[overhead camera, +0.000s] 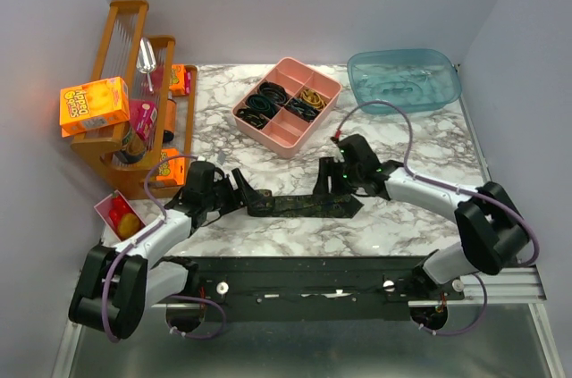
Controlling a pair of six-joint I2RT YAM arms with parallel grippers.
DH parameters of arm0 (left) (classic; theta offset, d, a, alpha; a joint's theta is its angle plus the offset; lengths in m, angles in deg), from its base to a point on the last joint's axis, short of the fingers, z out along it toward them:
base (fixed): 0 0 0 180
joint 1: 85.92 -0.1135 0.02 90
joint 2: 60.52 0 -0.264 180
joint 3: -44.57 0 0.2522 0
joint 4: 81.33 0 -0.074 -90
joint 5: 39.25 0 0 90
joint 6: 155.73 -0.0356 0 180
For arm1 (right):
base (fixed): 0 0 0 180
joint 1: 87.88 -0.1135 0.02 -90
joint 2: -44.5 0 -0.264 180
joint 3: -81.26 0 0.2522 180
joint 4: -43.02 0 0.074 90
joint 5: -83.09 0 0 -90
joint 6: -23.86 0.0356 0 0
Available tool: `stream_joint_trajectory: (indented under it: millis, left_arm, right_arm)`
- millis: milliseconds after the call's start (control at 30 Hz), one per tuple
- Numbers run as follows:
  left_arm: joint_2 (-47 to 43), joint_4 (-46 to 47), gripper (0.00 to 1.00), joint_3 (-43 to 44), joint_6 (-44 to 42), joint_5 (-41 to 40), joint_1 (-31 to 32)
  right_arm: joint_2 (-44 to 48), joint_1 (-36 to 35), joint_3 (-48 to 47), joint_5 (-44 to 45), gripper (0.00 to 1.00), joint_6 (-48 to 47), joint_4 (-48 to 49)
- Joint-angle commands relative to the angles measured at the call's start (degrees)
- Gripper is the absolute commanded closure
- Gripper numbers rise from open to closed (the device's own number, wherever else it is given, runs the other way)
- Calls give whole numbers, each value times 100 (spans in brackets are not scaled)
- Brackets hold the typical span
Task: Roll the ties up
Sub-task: Roll the tie at the center of the board.
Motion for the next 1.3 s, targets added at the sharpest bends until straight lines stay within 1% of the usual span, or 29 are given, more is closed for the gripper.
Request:
stream_joint_trajectory:
  millis: [0, 100, 200, 333, 500, 567, 600, 733, 800, 933, 967, 1000, 1033, 1067, 1100, 1167, 1233, 1267]
  left_arm:
    - [-181, -77, 18, 172, -167, -62, -36]
    - [-129, -86, 18, 198, -203, -54, -36]
    - [-14, -60, 18, 225, -264, 8, -36]
    - [74, -42, 18, 225, -291, 17, -36]
    - [100, 11, 18, 181, -273, 8, -36]
    - [118, -24, 18, 198, -264, -1, -36]
    - [127, -50, 18, 216, -282, 8, -36]
    - [109, -121, 18, 242, -317, -53, -36]
    - [109, -139, 18, 242, -317, -71, -36]
    - [74, -165, 18, 295, -308, -54, -36]
    - [65, -165, 18, 312, -317, -45, -36]
    - [57, -165, 18, 321, -343, -80, -36]
    - [56, -287, 18, 330, -352, -89, -36]
    - [48, -314, 18, 348, -361, -97, -36]
    - [56, -332, 18, 348, -361, -98, -36]
    - [39, -341, 18, 357, -361, -89, -36]
    - [39, -341, 18, 357, -361, -97, -36]
    - [39, -358, 18, 365, -370, -106, -36]
  right_arm:
    - [699, 556, 723, 575, 20, 27, -9]
    - [823, 934, 848, 743, 19, -96, -158]
    - [692, 1180, 840, 726, 19, -210, -202]
    - [463, 1198, 716, 603, 23, -202, -211]
    - [314, 1198, 690, 559, 31, -184, -211]
    - [296, 1198, 690, 489, 32, -202, -194]
    - [296, 1198, 699, 454, 39, -202, -202]
    - [287, 1198, 725, 313, 43, -202, -159]
    - [261, 1198, 725, 287, 52, -219, -132]
    - [112, 1198, 690, 173, 52, -237, -115]
    - [86, 1198, 690, 155, 54, -237, -106]
    - [68, 1198, 699, 155, 58, -237, -88]
    - [59, 1198, 707, 120, 58, -237, -62]
    - [68, 1198, 725, 128, 61, -237, -62]
    - [85, 1198, 734, 128, 68, -228, -62]
    - [146, 1198, 751, 137, 69, -219, -53]
    - [287, 1198, 760, 146, 77, -211, -70]
    - [340, 1198, 769, 137, 78, -219, -62]
